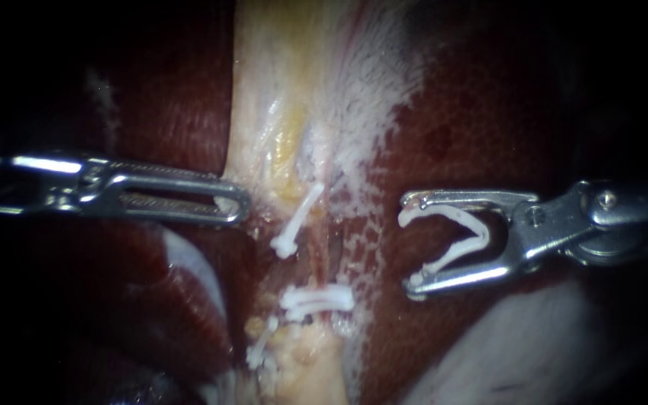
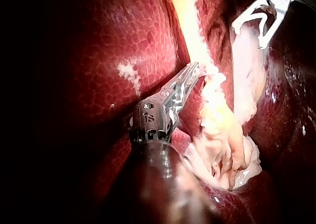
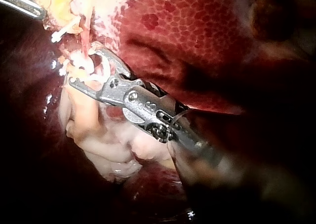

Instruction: Clipping third clip right tube

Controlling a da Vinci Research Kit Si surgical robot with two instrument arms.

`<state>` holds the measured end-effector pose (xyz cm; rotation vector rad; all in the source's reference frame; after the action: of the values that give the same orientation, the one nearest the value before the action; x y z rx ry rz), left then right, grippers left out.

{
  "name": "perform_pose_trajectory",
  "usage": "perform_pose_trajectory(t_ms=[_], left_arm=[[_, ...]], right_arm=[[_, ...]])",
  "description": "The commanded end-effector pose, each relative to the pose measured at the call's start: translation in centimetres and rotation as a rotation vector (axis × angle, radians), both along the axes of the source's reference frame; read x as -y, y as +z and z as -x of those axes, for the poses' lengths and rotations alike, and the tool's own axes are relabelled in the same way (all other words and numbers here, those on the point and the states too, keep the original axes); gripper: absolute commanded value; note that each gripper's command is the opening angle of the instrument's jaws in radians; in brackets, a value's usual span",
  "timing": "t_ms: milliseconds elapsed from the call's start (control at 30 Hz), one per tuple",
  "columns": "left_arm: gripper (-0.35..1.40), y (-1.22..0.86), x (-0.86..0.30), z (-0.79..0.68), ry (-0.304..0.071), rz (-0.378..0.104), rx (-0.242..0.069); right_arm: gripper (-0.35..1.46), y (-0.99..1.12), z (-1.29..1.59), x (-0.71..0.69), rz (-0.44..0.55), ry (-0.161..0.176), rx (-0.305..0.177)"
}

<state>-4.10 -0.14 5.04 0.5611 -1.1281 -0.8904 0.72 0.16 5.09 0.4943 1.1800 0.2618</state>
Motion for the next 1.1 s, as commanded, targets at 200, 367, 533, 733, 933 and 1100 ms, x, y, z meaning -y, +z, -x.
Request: perform_pose_trajectory(t_ms=[200, 367, 533, 733, 933, 1100], left_arm=[[-0.35, -0.06, -0.06, -0.09, 0.009, -0.006, 0.008], [-0.35, -0.17, -0.19, -0.27, -0.007, -0.009, -0.003], [-0.35, -0.34, -0.35, -0.46, -0.023, -0.024, -0.010], [-0.35, -0.60, -0.44, -0.56, -0.035, -0.008, -0.003], [-0.35, -0.86, -0.43, -0.55, -0.040, 0.003, 0.003], [-0.35, -0.99, -0.43, -0.56, -0.041, 0.012, 0.006]], right_arm=[[0.60, 0.06, -0.06, 0.05, -0.028, 0.014, 0.011], [0.60, 0.21, -0.18, 0.14, -0.137, 0.057, 0.045], [0.60, 0.44, -0.35, 0.29, -0.227, 0.060, 0.061], [0.60, 0.70, -0.59, 0.43, -0.313, 0.051, 0.076], [0.60, 0.81, -0.84, 0.41, -0.375, 0.026, 0.081], [0.57, 0.84, -0.95, 0.38, -0.399, -0.017, 0.072]])
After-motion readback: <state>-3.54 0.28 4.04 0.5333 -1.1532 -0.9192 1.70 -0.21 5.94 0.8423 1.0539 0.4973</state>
